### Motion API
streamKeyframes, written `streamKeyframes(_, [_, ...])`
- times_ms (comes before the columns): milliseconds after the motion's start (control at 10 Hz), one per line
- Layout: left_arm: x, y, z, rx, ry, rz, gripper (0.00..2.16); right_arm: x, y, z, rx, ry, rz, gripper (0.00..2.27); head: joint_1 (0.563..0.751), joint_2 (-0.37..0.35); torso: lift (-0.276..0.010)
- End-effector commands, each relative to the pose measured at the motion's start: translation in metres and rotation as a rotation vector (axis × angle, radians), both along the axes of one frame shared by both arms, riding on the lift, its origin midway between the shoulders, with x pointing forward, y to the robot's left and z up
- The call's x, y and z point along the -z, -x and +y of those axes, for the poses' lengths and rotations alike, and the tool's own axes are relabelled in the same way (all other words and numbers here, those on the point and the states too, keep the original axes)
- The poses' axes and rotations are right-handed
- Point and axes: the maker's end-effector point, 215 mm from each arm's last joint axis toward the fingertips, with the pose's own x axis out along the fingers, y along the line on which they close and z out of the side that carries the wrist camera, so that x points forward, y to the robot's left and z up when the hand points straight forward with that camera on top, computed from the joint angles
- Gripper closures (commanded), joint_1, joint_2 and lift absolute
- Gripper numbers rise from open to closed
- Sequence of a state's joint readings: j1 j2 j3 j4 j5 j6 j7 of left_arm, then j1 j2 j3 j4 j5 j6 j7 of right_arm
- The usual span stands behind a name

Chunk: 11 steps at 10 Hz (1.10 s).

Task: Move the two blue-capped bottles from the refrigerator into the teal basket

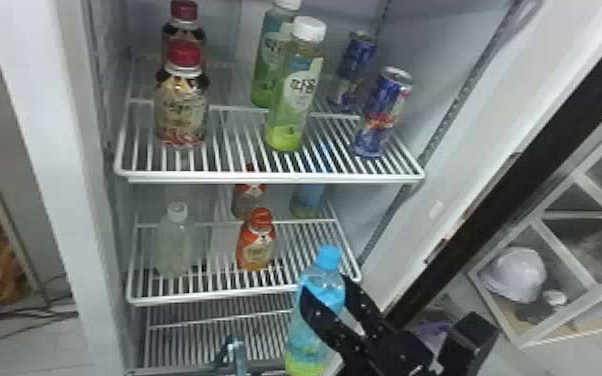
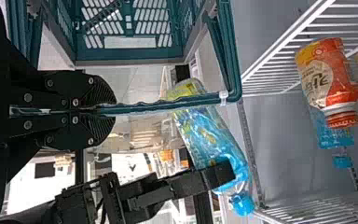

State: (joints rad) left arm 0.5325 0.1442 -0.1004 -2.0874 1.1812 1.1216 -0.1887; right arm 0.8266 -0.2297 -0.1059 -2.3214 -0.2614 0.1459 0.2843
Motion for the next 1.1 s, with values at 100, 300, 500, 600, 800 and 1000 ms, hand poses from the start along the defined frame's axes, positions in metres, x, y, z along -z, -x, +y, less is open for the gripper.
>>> streamKeyframes(100, [0.001, 0.001, 0.0, -0.001, 0.0, 0.002, 1.11, 0.017, 0.008, 0.007, -0.033, -0.002, 0.075, 0.78, 0.695, -0.35, -0.136])
streamKeyframes(300, [0.001, 0.001, 0.0, -0.001, 0.0, 0.002, 1.11, 0.032, 0.013, 0.009, -0.048, -0.004, 0.127, 0.78, 0.695, -0.35, -0.136])
streamKeyframes(500, [0.0, 0.001, 0.0, -0.001, 0.001, 0.002, 1.11, 0.056, 0.014, 0.006, -0.059, -0.007, 0.185, 0.78, 0.695, -0.35, -0.136])
streamKeyframes(600, [0.0, 0.001, 0.0, 0.001, 0.0, 0.003, 1.11, 0.068, 0.012, 0.005, -0.066, -0.017, 0.203, 0.78, 0.695, -0.35, -0.136])
streamKeyframes(800, [0.0, 0.001, -0.001, 0.0, 0.002, 0.003, 1.11, 0.082, 0.008, 0.011, -0.074, -0.042, 0.215, 0.78, 0.695, -0.35, -0.136])
streamKeyframes(1000, [0.0, 0.001, 0.0, -0.004, 0.002, 0.004, 1.11, 0.092, 0.004, 0.014, -0.101, -0.063, 0.207, 0.72, 0.695, -0.35, -0.136])
